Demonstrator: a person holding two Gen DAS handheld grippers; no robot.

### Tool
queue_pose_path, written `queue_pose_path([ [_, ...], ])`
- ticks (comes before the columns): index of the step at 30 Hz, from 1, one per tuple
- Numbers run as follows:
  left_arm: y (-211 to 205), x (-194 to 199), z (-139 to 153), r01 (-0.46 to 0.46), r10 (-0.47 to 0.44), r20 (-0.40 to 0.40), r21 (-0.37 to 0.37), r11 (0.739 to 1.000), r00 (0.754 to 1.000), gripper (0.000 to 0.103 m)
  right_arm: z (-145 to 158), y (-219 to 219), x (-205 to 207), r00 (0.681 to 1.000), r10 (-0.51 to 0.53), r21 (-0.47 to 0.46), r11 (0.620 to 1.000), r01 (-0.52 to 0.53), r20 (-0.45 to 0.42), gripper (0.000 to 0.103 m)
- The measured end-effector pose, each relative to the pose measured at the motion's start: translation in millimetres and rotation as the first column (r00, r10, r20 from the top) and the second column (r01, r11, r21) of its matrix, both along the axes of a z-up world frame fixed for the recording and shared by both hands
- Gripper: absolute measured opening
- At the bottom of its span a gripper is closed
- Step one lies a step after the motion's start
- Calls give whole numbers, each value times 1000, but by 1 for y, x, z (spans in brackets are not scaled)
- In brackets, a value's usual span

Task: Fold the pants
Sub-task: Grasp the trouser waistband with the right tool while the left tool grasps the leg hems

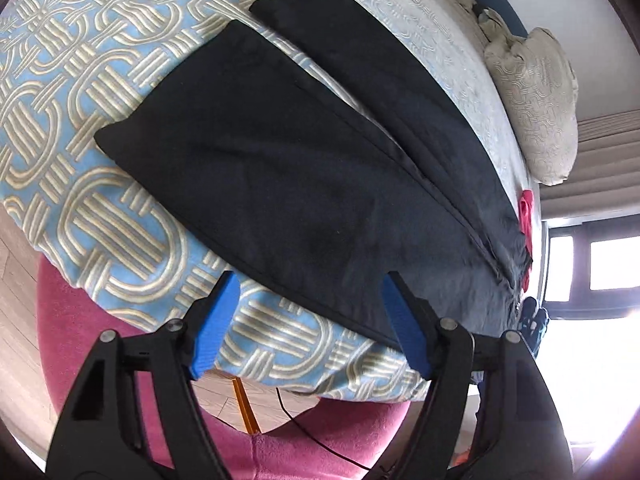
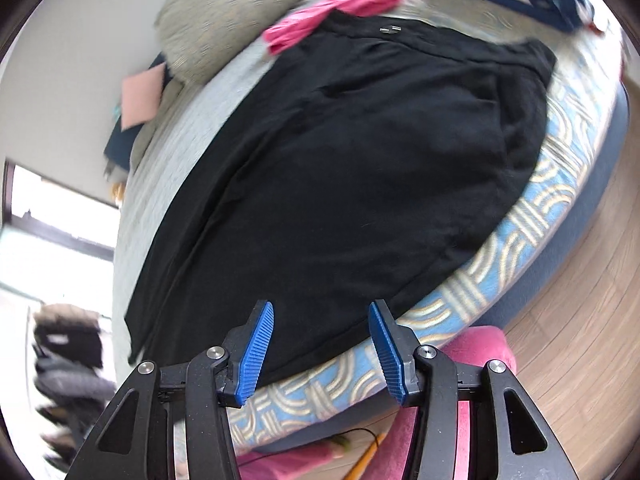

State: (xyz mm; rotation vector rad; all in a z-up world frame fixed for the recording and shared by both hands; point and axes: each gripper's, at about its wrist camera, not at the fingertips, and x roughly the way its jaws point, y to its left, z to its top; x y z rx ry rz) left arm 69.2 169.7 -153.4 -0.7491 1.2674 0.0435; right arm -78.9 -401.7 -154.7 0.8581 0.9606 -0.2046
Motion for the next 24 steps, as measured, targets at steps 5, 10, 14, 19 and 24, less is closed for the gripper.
queue_pose_path([
  [5,1,9,-10,-8,8,-26,-6,1000,1000,74,-8,-37,-4,994,-113,82,990,113,-1,51],
  [10,-1,13,-24,-15,12,-75,-35,999,997,74,-14,-63,-13,980,-201,112,973,200,2,51],
  [14,-3,12,-30,-26,21,-92,-53,998,996,74,-22,-77,-17,969,-246,148,958,247,-23,51],
  [19,0,16,-26,-37,33,-69,-57,998,997,74,-22,-83,-24,959,-279,127,951,282,-39,51],
  [24,8,25,-29,-80,75,-60,-87,993,995,74,-24,-89,-26,955,-291,138,945,295,-47,51],
])
